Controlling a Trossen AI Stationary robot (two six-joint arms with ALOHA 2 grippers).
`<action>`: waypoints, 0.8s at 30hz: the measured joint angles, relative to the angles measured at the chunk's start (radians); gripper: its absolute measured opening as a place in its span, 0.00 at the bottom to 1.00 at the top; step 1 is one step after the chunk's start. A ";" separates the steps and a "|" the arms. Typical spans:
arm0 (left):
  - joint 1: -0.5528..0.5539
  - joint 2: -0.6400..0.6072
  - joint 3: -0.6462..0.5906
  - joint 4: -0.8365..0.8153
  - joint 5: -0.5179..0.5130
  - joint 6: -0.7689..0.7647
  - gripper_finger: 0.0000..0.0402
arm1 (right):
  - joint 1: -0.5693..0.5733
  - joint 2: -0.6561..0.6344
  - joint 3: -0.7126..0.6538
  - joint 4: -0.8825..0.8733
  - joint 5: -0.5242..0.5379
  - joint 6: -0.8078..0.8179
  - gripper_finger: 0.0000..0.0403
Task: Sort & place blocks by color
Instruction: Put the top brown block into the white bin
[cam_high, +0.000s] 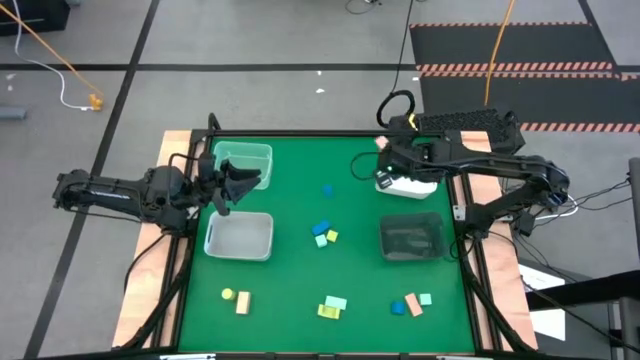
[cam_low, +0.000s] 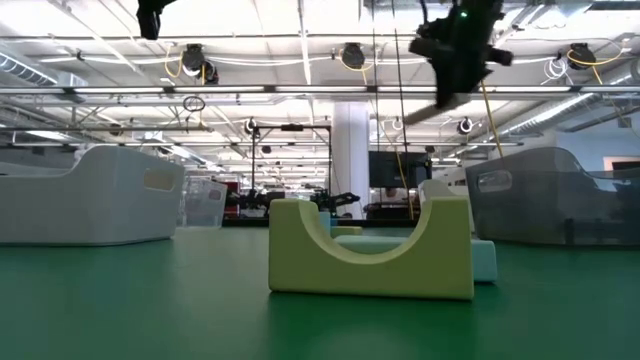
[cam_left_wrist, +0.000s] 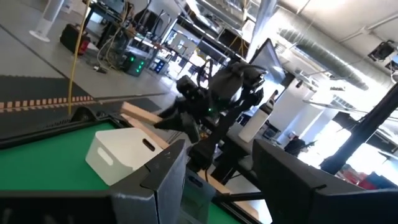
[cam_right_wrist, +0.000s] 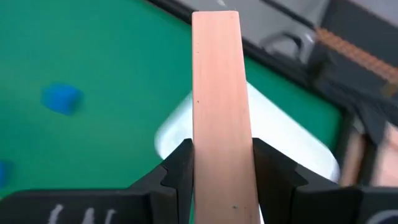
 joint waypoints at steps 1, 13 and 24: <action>0.000 0.000 0.000 -0.001 0.000 0.000 0.46 | 0.000 0.001 -0.002 -0.043 -0.001 0.033 0.28; -0.001 0.000 0.000 -0.051 0.000 0.005 0.46 | -0.052 0.003 -0.327 0.022 -0.057 0.258 0.28; -0.001 0.000 0.000 -0.114 0.001 -0.027 0.46 | -0.059 0.003 -0.488 0.264 -0.002 0.347 0.34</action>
